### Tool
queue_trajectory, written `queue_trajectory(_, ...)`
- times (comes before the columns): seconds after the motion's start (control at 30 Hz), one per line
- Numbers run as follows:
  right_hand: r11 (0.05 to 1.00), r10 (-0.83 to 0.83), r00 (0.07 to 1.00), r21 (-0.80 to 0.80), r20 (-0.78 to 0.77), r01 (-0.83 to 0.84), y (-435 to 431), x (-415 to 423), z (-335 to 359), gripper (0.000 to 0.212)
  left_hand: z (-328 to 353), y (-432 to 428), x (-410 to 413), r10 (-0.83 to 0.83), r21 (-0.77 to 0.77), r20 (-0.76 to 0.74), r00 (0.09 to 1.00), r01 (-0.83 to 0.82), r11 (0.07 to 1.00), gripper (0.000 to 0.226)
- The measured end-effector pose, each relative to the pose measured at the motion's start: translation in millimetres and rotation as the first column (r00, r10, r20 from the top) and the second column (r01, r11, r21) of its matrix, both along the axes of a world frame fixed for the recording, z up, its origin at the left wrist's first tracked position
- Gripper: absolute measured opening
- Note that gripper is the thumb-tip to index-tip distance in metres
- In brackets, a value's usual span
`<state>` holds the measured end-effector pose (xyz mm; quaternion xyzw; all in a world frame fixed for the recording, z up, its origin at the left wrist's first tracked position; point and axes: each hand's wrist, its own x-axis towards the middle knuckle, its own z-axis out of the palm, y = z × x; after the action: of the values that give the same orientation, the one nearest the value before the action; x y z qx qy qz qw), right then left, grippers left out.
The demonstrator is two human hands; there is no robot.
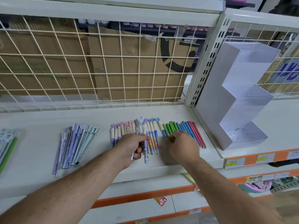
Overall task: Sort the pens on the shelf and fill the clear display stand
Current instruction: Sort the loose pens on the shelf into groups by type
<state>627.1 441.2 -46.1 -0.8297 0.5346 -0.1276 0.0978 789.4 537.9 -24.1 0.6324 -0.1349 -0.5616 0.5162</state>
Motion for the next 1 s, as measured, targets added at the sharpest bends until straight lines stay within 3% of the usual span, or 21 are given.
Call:
queue_trajectory(0.1,1.0,0.022,0.997,0.015,-0.071,-0.021,4.7,10.0,0.1,0.031,0.8,2.4,4.5,0.002,-0.014,-0.004,1.0,-0.002,1.0,0.015)
queue_trajectory(0.23,0.999,0.044,0.99,-0.022,-0.132,-0.047,9.8,18.7,1.8,0.016,-0.4,7.3,13.0,0.01,-0.021,-0.008,1.0,-0.01,1.0,0.016)
queue_trajectory(0.5,0.996,0.088,0.992,0.037,-0.09,-0.085,14.6,23.3,2.1,0.021,0.9,18.4,25.8,0.014,-0.028,-0.022,1.0,-0.015,1.0,0.02)
queue_trajectory(0.83,0.997,-0.075,0.985,0.004,-0.157,0.077,4.8,18.8,-6.4,0.019,14.4,27.8,30.5,-0.018,-0.013,0.004,1.0,0.018,1.0,0.018)
queue_trajectory(0.93,0.995,-0.079,0.992,0.059,-0.094,0.085,7.9,22.2,-3.0,0.021,14.2,29.8,33.7,-0.034,-0.025,0.009,0.999,0.034,0.999,0.016)
queue_trajectory(1.0,0.995,-0.043,0.998,0.09,0.048,0.038,14.3,27.4,1.1,0.02,12.5,30.5,37.3,-0.026,-0.038,0.003,1.0,0.026,0.999,0.017)
